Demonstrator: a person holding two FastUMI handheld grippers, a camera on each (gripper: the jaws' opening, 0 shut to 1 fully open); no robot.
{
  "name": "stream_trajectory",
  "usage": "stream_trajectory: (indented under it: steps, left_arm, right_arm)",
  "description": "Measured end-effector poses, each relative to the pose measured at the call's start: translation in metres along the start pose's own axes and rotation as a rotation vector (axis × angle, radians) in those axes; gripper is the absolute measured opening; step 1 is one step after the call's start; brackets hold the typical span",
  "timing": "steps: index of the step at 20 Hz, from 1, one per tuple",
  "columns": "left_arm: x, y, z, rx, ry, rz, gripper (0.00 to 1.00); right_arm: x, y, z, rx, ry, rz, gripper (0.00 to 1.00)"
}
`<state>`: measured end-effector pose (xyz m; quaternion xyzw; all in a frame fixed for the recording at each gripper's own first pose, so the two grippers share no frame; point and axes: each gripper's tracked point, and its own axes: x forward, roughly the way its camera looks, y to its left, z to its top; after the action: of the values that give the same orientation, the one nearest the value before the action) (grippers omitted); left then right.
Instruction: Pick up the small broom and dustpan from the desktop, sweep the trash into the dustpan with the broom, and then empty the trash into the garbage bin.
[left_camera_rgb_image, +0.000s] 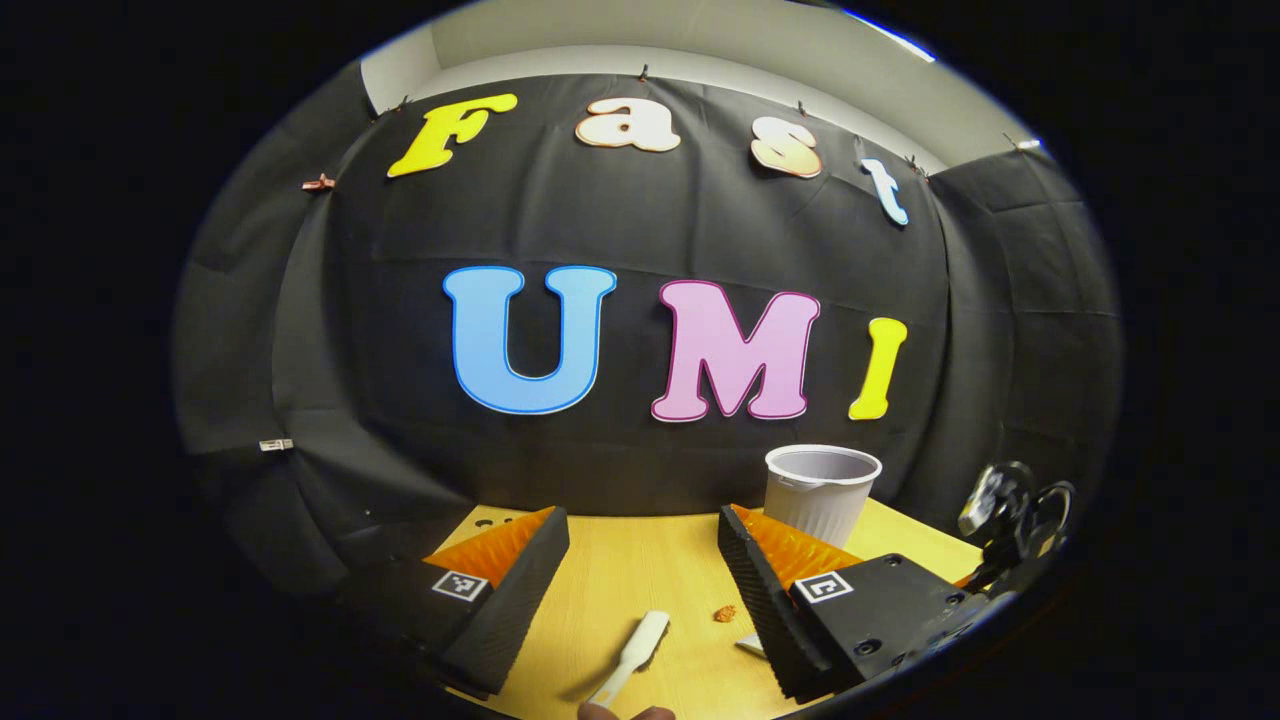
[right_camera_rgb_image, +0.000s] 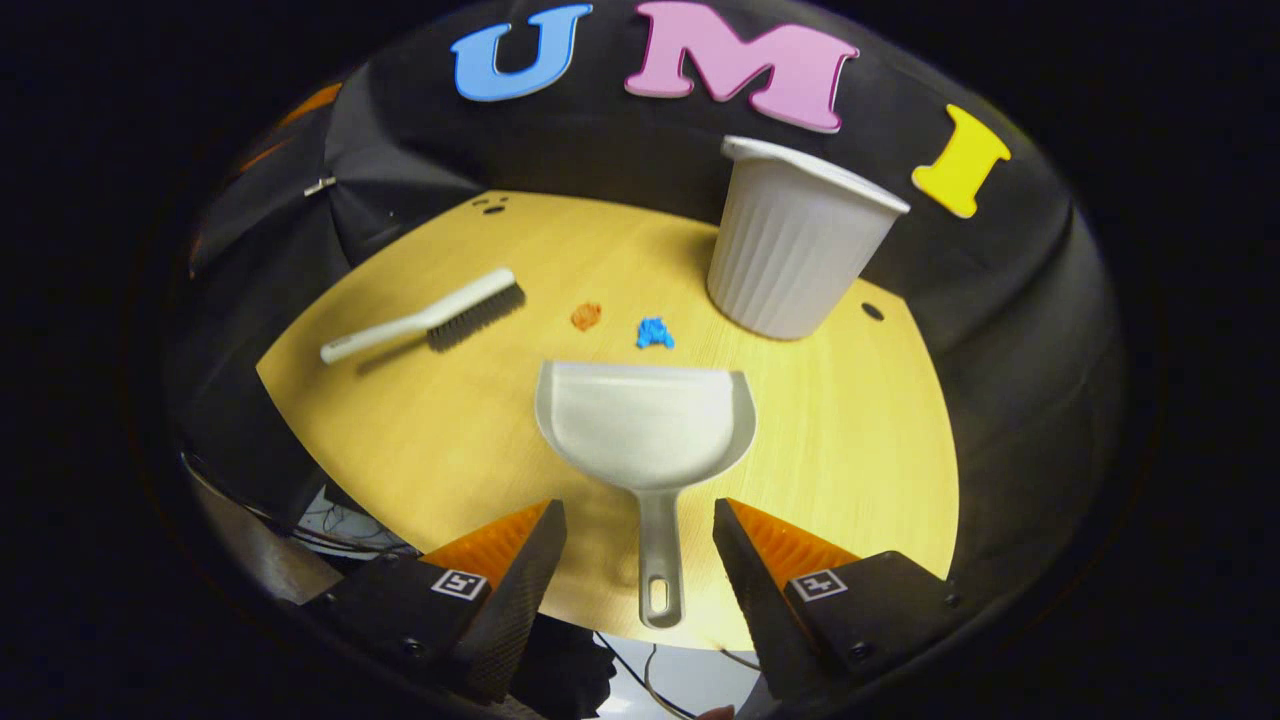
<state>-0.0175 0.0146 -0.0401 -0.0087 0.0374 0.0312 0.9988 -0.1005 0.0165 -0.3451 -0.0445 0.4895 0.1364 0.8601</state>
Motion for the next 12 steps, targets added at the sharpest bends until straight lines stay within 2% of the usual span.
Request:
stream_trajectory:
  steps: [2,3,6,12]
  left_arm:
    - [0.004,0.0,-0.002,0.004,0.011,0.012,0.96]
    - [0.006,-0.001,-0.003,0.007,0.015,0.018,0.96]
    - [0.01,-0.003,-0.003,0.02,0.024,0.032,0.95]
    - [0.017,0.0,-0.005,0.027,0.035,0.065,0.95]
  right_arm:
    - [0.023,-0.001,-0.01,0.01,0.053,0.016,0.9]
    - [0.032,-0.002,-0.015,0.018,0.075,0.02,0.84]
    - [0.055,-0.004,-0.024,0.02,0.136,0.037,0.84]
    - [0.086,-0.005,-0.03,0.029,0.221,0.053,0.75]
